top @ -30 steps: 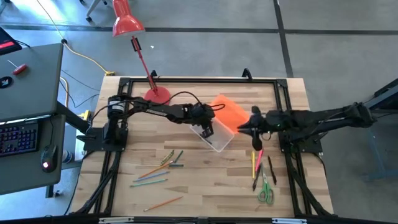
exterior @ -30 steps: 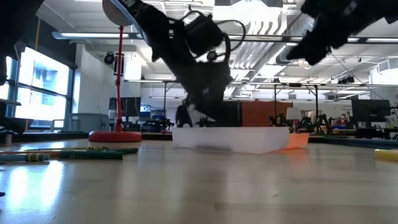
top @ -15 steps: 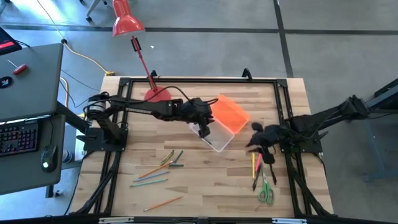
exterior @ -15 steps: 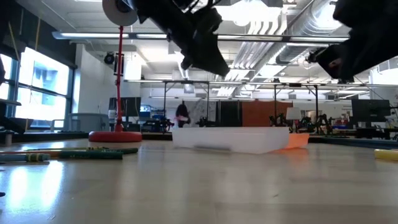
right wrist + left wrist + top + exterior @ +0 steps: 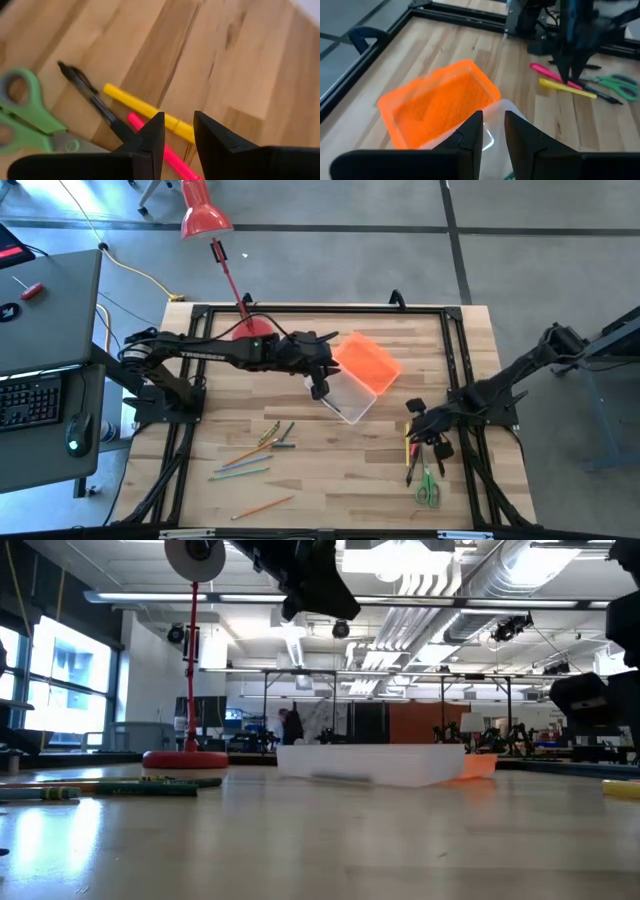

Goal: Pick & place school supplies into a supply box
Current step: Put the yellow pen into the supply box

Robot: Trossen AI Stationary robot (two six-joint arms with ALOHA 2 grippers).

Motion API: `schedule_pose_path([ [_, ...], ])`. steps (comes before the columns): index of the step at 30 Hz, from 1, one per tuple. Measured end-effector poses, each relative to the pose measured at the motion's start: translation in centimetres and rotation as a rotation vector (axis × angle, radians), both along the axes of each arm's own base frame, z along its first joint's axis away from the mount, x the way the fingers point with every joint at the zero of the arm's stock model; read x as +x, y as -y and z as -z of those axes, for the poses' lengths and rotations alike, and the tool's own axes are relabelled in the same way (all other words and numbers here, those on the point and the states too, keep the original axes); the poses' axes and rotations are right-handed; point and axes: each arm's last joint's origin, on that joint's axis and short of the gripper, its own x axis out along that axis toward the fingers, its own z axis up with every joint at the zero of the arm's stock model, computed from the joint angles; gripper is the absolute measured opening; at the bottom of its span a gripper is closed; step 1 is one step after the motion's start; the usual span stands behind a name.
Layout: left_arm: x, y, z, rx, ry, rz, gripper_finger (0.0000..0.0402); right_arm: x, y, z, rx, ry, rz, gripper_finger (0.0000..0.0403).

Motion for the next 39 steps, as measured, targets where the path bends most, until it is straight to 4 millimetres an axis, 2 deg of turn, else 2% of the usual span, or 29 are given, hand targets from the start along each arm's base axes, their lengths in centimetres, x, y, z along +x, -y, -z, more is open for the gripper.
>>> schedule_pose_path([
  [10,-0.1,0.0,-0.3,-0.002,0.011,-0.001,0.0111,1.9,-2.4,1.5,-0.075,-0.117,-0.098,0.0083],
  [21,-0.2,0.0,-0.2,0.007,0.003,0.018,0.0111,3.7,-4.3,2.6,-0.235,-0.137,-0.072,0.0082],
  [29,-2.4,0.1,-3.2,0.04,0.061,0.017,0.0111,5.0,-4.9,2.9,-0.225,-0.075,0.025,0.0074],
  [34,-4.4,0.3,-4.9,0.061,0.077,0.016,0.0111,5.5,-5.1,3.4,-0.24,-0.052,0.057,0.0019],
  [36,-5.1,0.3,-5.4,0.067,0.082,0.006,0.0111,5.6,-5.2,3.1,-0.241,-0.008,0.046,0.0009],
  [39,-6.5,0.3,-6.5,0.076,0.101,-0.019,0.0111,6.5,-5.2,1.7,-0.256,0.089,0.06,0.0022],
])
